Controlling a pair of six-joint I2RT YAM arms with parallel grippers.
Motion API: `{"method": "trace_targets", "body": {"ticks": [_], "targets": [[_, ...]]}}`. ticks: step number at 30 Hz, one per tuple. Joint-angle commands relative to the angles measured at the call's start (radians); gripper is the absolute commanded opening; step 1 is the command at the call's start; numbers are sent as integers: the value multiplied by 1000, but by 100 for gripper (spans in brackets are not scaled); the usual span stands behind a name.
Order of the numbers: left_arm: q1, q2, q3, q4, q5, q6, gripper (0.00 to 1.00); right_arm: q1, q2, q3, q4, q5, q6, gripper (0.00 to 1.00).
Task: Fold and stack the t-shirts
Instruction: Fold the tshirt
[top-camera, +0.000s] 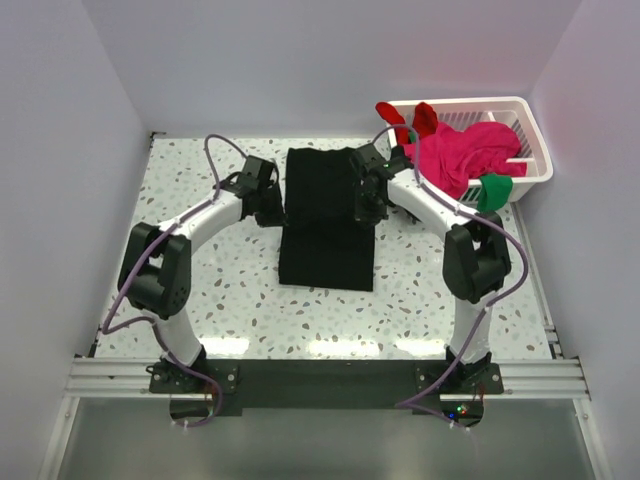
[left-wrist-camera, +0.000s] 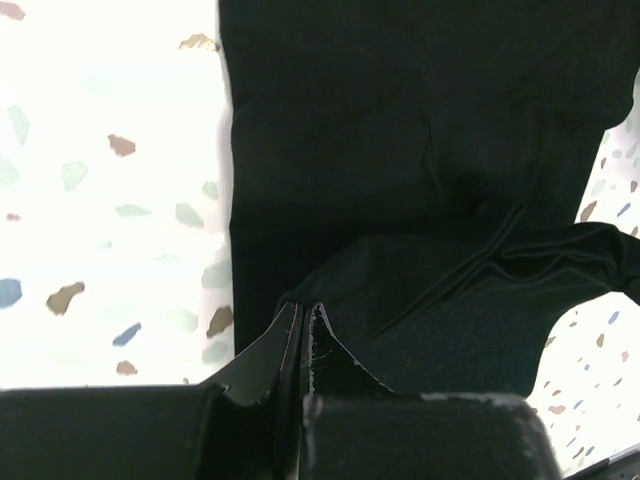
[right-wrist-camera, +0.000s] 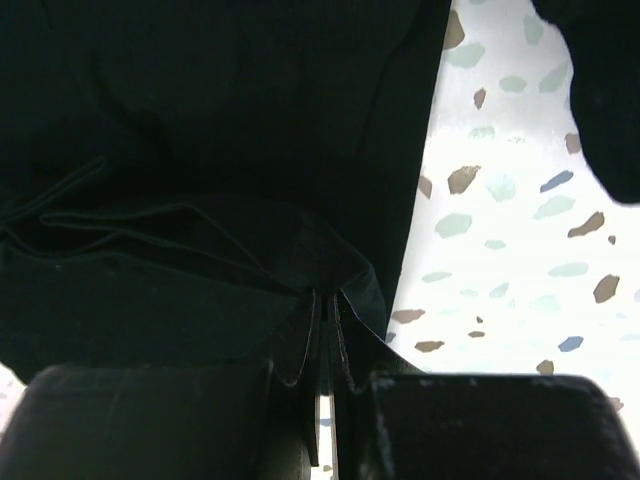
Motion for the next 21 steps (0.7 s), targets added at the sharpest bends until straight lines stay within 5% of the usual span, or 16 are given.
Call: {"method": "trace_targets", "body": {"ticks": [1,12,13,14,15,18,21], "targets": [[9,31,56,74,51,49,0,-12,9,59,-6,-8,-36,0],[34,89,125,94,49,58,5,-23,54,126,-19,24,-56,0],[38,94,139,87,48,58,18,-23,64,148,-36,27,-59,7],[48,94,154,77,31,58,43,-26,84,198,-47,27,-65,37],[52,86,169,74,22,58,53,-27,92,227,-59,35,-71,50],[63,41,219,69,-20,71,74,-31,101,347,-98,49,-85,68],[65,-10,217,64,-28,100,79,-31,82,425,-125,56,-90,73]]}}
